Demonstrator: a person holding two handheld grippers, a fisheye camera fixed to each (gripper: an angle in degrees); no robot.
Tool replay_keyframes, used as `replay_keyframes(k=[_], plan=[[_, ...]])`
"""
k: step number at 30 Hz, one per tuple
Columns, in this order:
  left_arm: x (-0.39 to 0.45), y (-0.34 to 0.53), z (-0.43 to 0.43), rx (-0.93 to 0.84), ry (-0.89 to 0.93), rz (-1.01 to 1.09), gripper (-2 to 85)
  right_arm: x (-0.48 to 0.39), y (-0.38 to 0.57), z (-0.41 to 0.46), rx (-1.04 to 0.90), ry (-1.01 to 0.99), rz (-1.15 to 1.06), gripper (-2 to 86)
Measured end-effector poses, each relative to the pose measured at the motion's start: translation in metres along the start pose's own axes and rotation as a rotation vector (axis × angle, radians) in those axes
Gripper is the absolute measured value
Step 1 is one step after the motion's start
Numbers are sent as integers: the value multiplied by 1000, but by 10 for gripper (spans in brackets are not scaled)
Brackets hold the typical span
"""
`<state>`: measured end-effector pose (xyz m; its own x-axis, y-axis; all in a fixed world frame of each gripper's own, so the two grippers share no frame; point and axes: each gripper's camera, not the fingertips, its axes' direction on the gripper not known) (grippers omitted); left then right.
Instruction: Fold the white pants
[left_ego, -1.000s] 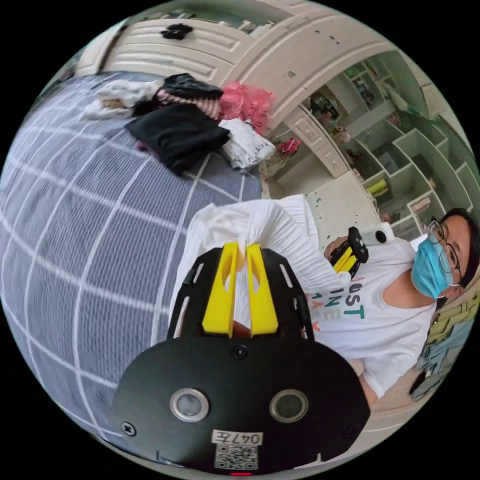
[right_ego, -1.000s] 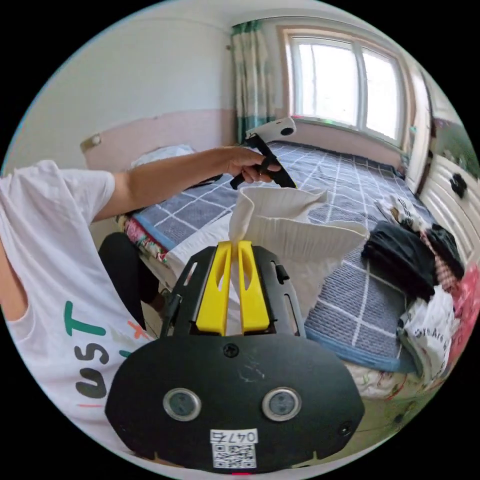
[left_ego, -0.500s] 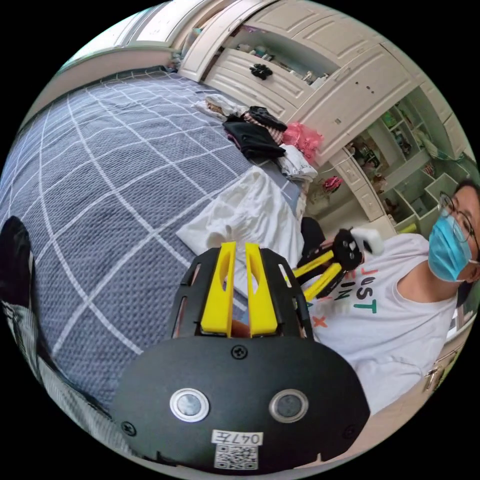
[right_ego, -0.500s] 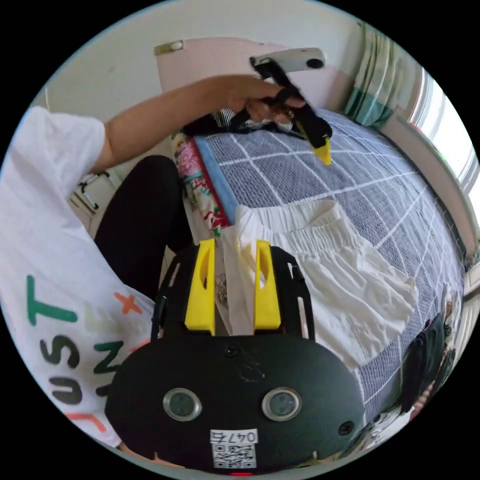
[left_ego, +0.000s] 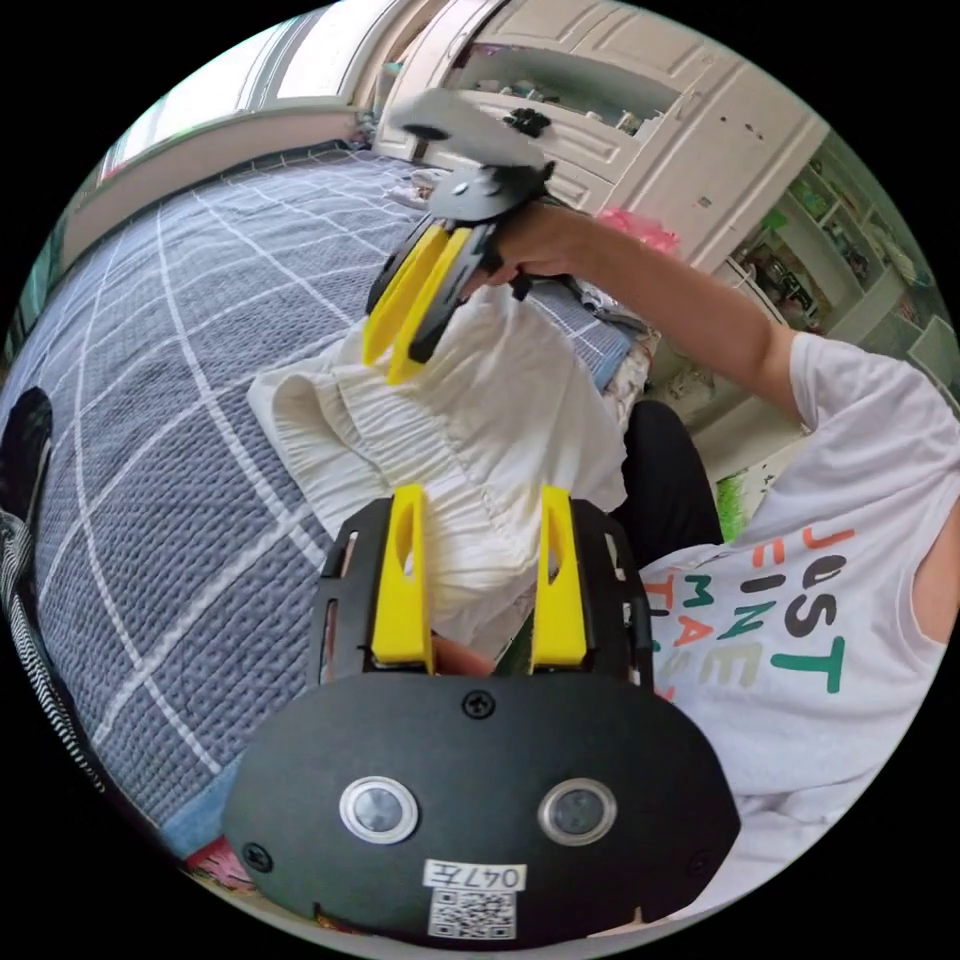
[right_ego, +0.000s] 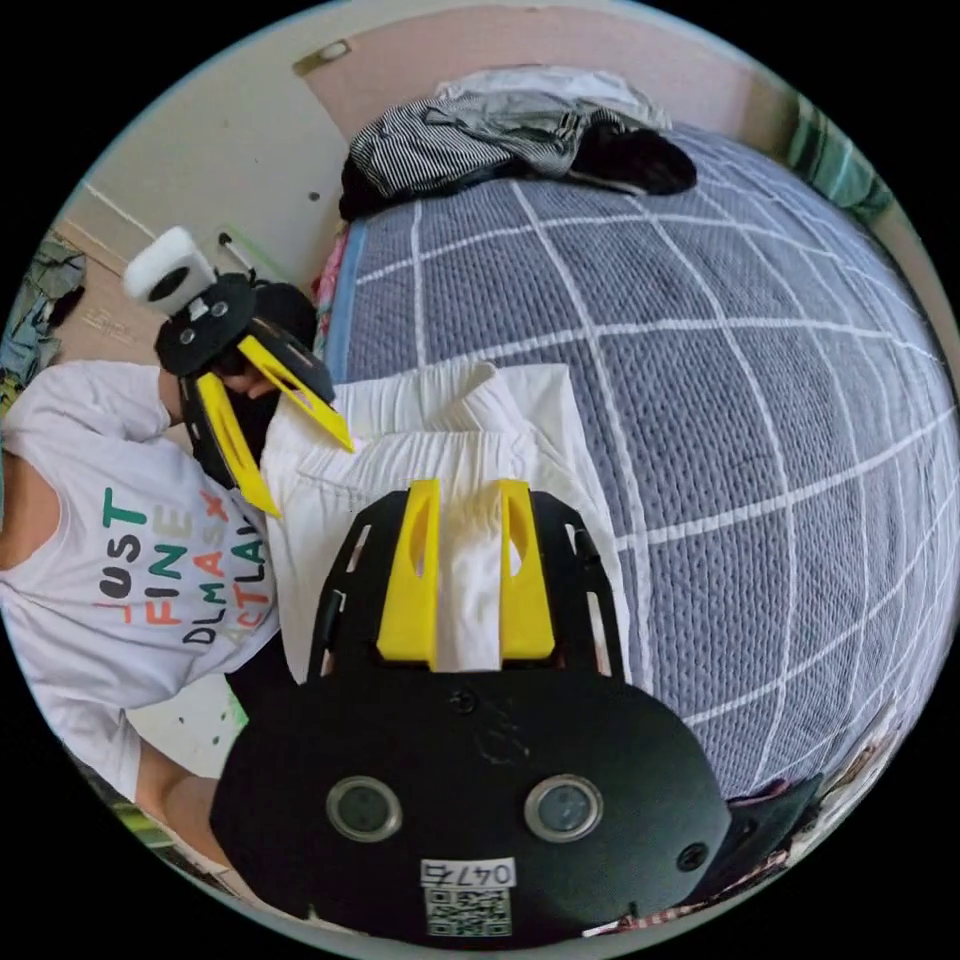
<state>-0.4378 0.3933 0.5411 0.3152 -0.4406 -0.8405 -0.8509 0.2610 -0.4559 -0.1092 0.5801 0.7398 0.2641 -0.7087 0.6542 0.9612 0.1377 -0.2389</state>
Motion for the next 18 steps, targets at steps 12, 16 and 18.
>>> replay_keyframes(k=[12,16,18], plan=[[24,55,-38,147,8,60,119,20,-52,-30,54,93,-119,88],[37,56,-39,169,86,109,119,37,-59,-7,-63,48,-100,27],[43,51,-34,136,81,127,120,39,-63,-8,-78,-21,-129,13]])
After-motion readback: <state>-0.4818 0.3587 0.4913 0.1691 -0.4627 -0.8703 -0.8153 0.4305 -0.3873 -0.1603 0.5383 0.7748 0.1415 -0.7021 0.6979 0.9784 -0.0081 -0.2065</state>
